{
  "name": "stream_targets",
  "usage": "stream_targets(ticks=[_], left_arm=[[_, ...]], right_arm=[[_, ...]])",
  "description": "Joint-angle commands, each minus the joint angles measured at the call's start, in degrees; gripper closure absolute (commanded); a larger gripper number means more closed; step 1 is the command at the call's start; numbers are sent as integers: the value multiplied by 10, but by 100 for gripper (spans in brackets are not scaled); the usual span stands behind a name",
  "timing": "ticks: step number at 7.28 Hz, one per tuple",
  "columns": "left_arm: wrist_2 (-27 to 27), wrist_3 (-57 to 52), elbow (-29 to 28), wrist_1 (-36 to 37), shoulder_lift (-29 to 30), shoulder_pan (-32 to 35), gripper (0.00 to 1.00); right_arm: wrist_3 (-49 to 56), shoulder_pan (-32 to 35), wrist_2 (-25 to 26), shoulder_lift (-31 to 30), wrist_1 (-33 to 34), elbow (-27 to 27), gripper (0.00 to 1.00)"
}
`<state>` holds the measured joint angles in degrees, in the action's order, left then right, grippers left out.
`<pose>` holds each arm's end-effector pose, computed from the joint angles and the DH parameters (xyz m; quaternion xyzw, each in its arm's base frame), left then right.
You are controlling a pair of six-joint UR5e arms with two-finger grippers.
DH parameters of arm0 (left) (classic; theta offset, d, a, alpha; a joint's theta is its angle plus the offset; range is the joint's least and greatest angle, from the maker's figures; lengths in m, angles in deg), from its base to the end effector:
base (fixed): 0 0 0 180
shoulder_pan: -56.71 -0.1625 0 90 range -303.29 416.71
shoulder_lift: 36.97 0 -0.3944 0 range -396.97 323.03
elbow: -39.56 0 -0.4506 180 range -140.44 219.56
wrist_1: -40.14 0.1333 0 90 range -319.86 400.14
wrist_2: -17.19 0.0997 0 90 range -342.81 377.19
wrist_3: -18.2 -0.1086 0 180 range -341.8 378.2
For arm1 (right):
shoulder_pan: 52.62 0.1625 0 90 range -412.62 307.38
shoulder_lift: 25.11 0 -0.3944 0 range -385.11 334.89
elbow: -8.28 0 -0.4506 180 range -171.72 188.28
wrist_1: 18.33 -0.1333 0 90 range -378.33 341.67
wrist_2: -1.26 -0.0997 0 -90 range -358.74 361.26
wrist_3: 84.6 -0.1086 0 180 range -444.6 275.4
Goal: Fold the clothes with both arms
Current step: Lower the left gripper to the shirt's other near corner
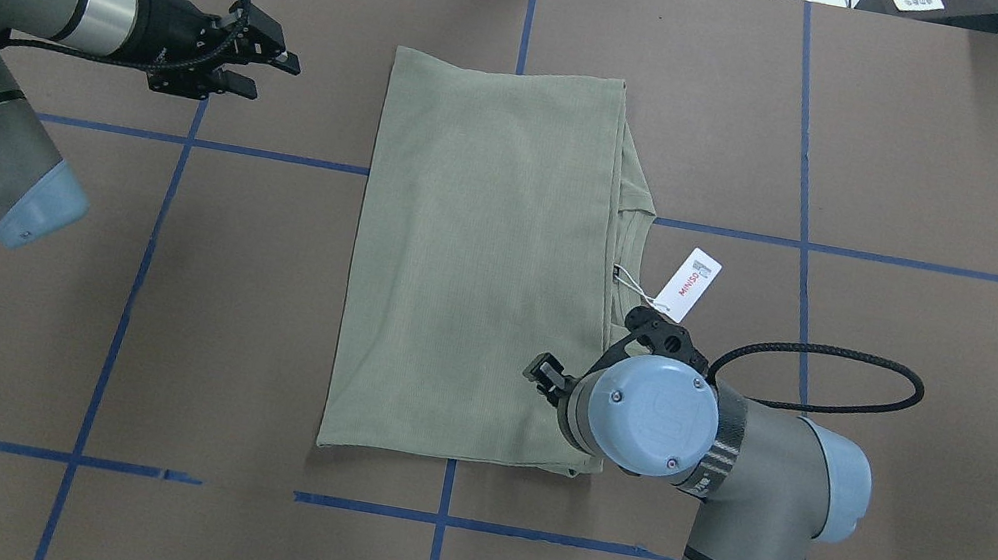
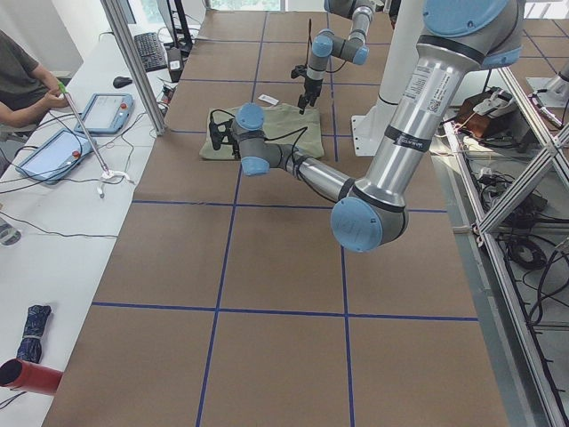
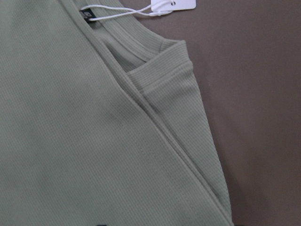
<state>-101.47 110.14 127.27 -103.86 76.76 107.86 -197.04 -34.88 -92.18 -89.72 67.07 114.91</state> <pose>0.3730 -0.5925 0.2863 0.0688 0.6205 -0.2070 0.7533 -0.5815 -0.3192 0.2192 -0.0438 -0.3941 0.3042 0.8662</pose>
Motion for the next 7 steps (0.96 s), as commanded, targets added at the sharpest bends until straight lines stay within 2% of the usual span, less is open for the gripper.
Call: stream_targets(ticks=[1, 5, 7], left_arm=[[1, -1, -1, 0, -1, 0, 32], [0, -1, 1, 0, 0, 1, 32], [-3, -1, 2, 0, 0, 2, 32]], right_arm=[[-2, -9, 0, -11, -22, -2, 8], [-2, -13, -1, -17, -25, -5, 11], [-2, -13, -1, -19, -24, -5, 24]])
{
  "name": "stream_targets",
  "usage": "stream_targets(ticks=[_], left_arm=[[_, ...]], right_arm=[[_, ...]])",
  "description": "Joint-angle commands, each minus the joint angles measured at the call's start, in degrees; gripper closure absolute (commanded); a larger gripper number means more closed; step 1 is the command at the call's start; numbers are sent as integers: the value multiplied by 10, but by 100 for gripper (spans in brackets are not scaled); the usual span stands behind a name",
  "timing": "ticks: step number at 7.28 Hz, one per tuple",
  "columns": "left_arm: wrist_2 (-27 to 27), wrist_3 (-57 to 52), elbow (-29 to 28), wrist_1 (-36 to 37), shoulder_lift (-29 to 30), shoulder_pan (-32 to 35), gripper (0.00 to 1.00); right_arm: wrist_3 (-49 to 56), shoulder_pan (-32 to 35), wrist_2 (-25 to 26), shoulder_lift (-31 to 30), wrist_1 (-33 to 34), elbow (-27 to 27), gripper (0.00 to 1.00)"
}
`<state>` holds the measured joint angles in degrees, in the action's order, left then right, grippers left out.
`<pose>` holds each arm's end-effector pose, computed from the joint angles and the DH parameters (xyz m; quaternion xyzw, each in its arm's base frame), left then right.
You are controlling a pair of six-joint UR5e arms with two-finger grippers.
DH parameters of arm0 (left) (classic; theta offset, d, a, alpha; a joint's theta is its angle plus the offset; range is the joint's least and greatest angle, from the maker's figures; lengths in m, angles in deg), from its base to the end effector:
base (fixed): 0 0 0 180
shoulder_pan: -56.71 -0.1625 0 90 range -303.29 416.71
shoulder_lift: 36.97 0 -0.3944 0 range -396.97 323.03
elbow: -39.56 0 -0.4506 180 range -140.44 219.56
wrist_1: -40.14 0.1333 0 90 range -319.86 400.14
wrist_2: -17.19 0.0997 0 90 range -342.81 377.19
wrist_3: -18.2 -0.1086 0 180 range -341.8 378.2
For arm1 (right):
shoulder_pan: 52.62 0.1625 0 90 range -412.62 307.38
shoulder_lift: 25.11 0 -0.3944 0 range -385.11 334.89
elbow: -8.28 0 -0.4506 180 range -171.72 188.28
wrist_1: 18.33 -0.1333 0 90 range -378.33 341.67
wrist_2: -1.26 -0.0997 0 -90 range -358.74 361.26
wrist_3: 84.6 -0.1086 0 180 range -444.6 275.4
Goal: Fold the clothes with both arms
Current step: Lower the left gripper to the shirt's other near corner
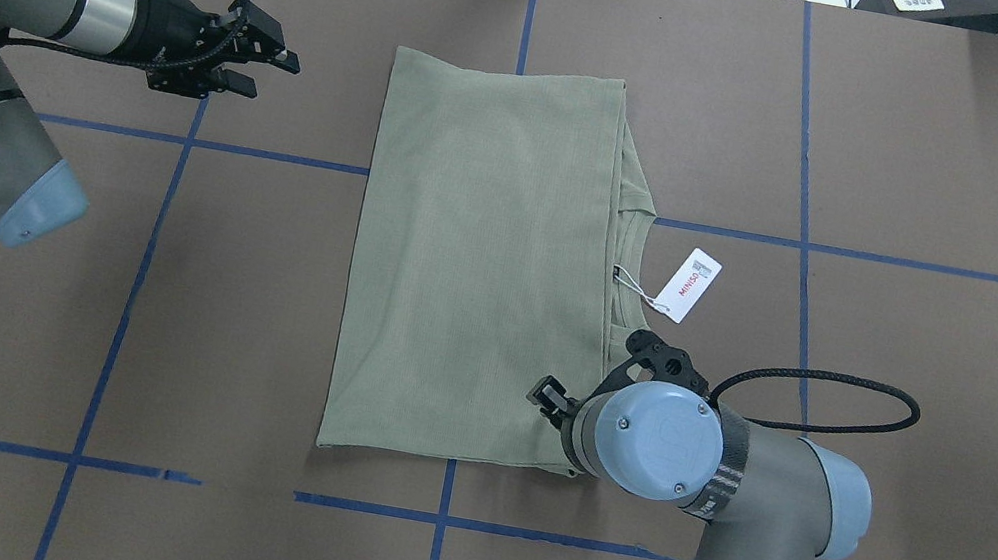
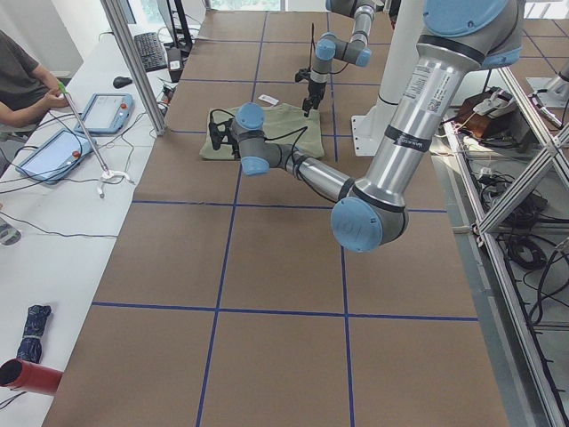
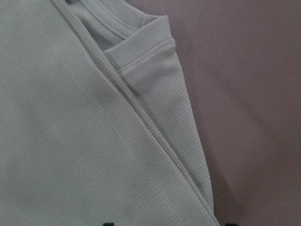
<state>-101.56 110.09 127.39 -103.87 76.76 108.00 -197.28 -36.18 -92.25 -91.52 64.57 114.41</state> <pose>0.3713 -0.5929 0.2851 0.0698 0.6212 -0.2066 0.7527 -0.5892 -0.3059 0.2375 -0.0497 -0.3950 0.2956 0.8684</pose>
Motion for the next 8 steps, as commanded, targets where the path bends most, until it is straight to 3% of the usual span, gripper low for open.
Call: stream_targets(ticks=[1, 3, 4, 6, 7, 8], left_arm=[[-3, 0, 1, 0, 0, 0, 32], [-3, 0, 2, 0, 0, 1, 32], [-3, 0, 2, 0, 0, 1, 32], [-3, 0, 2, 1, 0, 2, 32], [-3, 0, 2, 1, 0, 2, 32], [-3, 0, 2, 1, 0, 2, 32]], right_arm=[[0, -1, -1, -3, 0, 0, 26], [0, -2, -1, -5, 0, 0, 29], [1, -2, -1, -6, 0, 0, 38], [0, -2, -1, -6, 1, 0, 70], [0, -2, -1, -8, 1, -1, 77], [0, -2, -1, -10, 1, -1, 94]])
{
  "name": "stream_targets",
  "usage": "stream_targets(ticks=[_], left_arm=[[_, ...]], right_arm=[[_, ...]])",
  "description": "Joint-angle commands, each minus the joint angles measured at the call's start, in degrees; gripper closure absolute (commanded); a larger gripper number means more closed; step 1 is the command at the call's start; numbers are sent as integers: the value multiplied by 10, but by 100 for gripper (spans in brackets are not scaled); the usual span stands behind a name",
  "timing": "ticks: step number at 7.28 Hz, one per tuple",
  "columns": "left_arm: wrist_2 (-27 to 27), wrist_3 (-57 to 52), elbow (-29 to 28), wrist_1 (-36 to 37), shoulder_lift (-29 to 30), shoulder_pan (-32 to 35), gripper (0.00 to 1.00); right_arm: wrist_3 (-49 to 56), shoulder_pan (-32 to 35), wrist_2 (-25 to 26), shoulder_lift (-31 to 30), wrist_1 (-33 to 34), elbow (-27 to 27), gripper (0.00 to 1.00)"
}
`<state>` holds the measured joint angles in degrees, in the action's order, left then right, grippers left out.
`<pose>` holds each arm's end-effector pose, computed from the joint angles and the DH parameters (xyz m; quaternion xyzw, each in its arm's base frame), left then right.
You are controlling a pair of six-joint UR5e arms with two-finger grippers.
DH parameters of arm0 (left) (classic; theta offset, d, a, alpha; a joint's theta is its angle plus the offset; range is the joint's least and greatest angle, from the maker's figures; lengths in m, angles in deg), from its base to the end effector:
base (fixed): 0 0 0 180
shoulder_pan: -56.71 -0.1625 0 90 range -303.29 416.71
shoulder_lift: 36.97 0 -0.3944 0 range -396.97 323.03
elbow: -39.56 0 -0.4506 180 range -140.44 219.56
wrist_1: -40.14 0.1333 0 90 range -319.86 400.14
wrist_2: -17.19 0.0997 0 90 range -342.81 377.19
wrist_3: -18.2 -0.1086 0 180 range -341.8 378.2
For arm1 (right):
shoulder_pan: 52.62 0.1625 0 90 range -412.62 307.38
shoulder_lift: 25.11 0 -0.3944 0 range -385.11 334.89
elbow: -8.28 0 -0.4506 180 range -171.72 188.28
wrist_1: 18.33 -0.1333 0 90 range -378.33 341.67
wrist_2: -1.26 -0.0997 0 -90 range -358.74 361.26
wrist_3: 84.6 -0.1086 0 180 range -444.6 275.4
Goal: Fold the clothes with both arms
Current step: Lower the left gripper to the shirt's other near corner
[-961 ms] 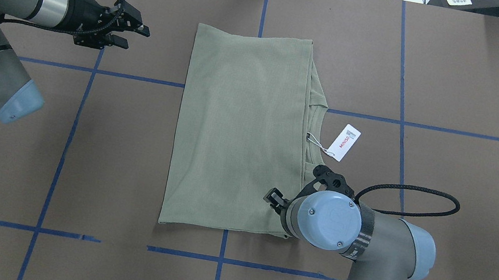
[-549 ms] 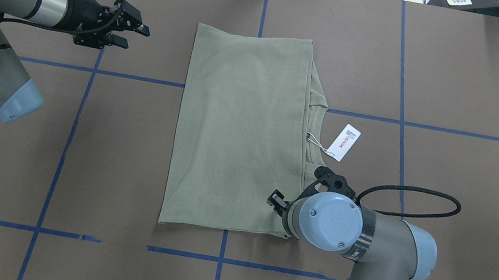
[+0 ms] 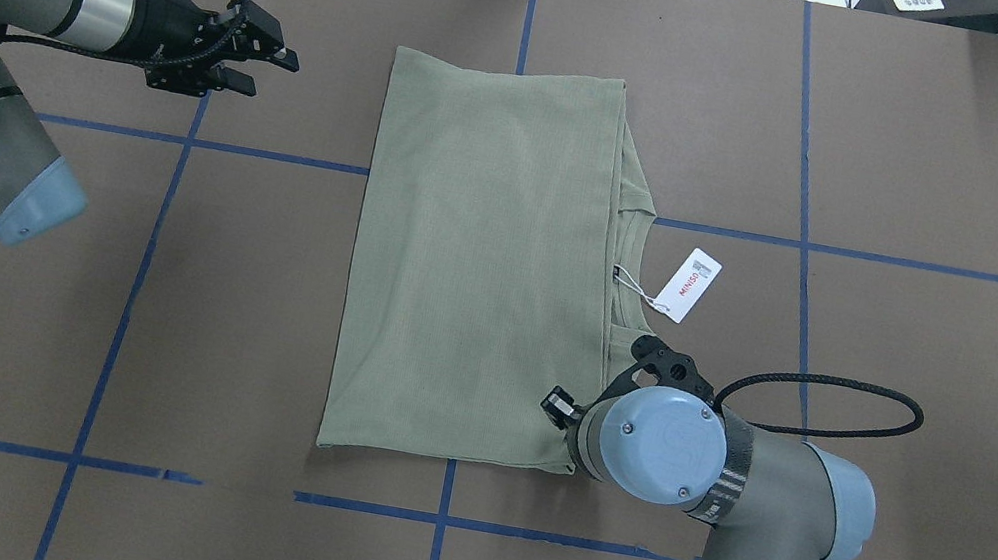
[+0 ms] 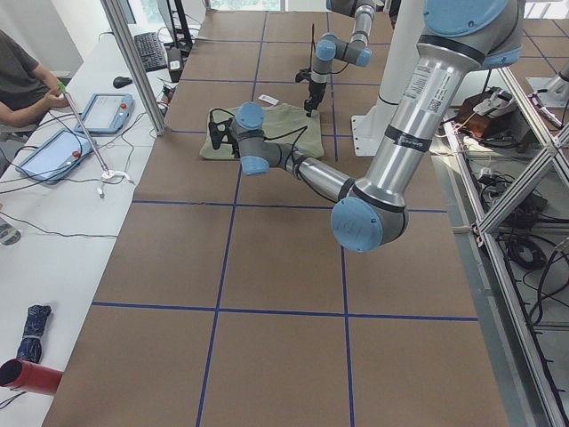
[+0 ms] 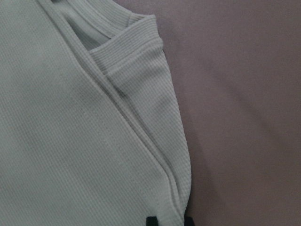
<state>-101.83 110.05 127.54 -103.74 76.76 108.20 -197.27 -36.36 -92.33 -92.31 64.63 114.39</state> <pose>0.3691 -0.5934 0.2839 0.0693 0.6216 -0.2062 0.7525 -0.5892 -0.3036 0.2468 -0.0506 -0.3879 0.2951 0.8717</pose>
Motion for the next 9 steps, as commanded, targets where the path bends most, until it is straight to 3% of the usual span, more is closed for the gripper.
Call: stream_targets(ticks=[1, 5, 7, 9], left_arm=[[0, 1, 0, 0, -1, 0, 32], [4, 13, 12, 1, -3, -1, 32], [13, 122, 58, 2, -2, -30, 32], [110, 155, 112, 18, -40, -119, 32]], right_arm=[[2, 0, -2, -2, -1, 1, 100], [4, 3, -6, -19, 0, 38, 100], [3, 2, -4, -30, -1, 50, 100], [3, 1, -5, -30, 0, 52, 100]])
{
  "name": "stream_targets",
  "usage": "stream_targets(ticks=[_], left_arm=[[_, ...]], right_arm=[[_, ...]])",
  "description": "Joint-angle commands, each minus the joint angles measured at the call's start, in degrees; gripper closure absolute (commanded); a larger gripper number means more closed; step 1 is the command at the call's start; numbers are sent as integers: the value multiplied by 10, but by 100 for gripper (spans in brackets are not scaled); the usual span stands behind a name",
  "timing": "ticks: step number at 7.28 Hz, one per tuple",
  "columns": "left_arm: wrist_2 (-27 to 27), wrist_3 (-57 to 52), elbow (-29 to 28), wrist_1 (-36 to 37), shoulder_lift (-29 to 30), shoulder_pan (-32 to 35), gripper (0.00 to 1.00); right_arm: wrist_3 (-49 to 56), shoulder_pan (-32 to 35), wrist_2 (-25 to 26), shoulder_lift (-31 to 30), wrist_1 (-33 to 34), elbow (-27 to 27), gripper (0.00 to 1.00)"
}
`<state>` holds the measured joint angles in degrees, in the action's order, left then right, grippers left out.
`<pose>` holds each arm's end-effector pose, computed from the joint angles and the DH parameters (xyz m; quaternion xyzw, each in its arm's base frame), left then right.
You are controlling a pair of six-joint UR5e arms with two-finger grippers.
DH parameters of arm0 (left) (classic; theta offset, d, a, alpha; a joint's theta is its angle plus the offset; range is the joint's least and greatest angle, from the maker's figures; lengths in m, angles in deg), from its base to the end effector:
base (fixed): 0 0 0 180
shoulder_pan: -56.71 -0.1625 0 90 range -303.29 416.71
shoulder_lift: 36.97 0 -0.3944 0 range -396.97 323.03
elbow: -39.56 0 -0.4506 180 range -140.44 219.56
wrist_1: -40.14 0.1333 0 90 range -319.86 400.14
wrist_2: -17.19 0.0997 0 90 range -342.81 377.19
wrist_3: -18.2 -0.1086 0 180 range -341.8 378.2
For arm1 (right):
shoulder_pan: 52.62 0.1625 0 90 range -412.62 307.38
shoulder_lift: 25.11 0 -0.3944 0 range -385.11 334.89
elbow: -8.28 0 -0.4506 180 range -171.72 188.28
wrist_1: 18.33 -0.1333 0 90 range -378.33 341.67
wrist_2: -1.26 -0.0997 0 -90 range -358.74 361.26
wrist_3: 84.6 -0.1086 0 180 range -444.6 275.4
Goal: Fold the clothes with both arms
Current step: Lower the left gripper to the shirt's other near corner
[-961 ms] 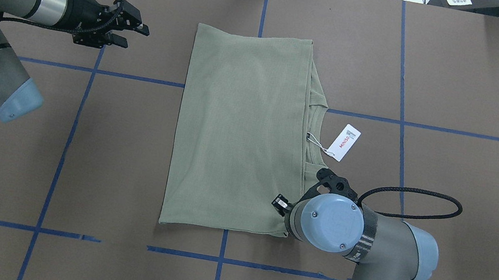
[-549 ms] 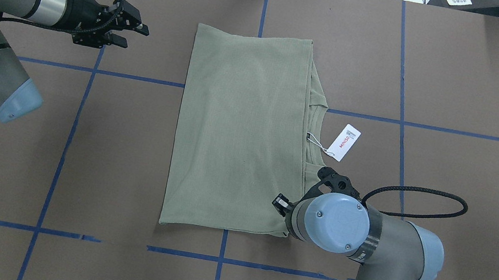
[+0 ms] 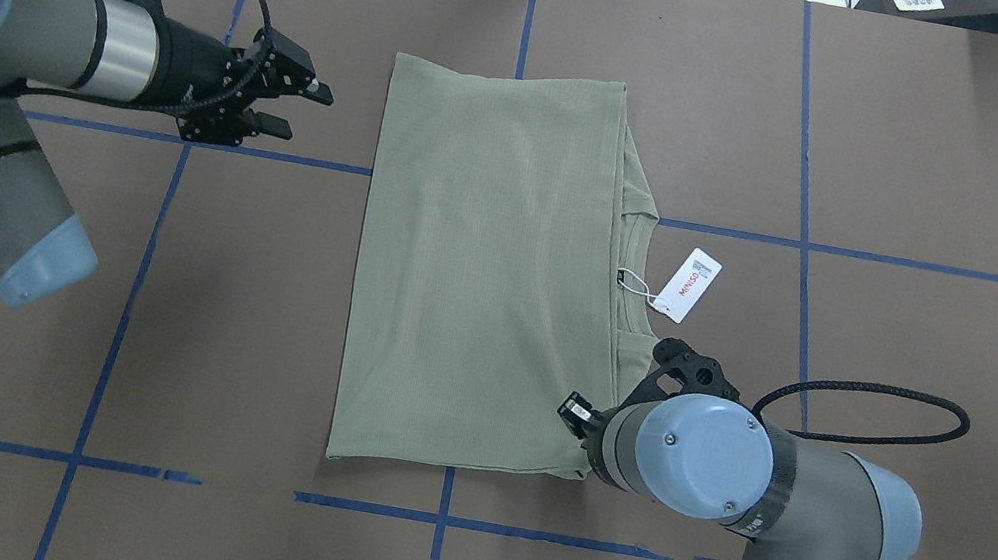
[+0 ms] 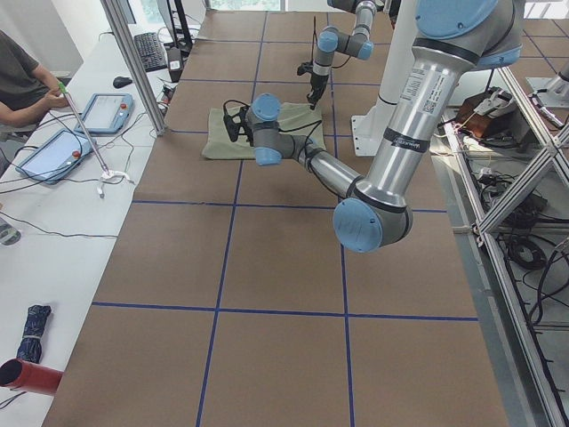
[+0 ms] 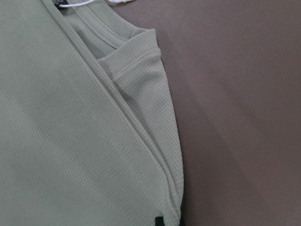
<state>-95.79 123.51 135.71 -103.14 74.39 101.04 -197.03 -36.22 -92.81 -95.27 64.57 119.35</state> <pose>0.4071 -0.5248 0.2393 0.0122 0.6528 -0.2591 0.7117 -0.5609 -0.2960 0.2368 -0.0538 -0.4043 0.2898 0.8658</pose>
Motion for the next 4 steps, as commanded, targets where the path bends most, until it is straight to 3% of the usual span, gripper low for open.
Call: stream_targets(ticks=[1, 4], left_arm=[[77, 23, 65, 50, -32, -82, 32], [170, 58, 117, 190, -33, -192, 32]], right_arm=[[-1, -1, -1, -1, 1, 2, 100], [0, -1, -1, 0, 0, 2, 100]])
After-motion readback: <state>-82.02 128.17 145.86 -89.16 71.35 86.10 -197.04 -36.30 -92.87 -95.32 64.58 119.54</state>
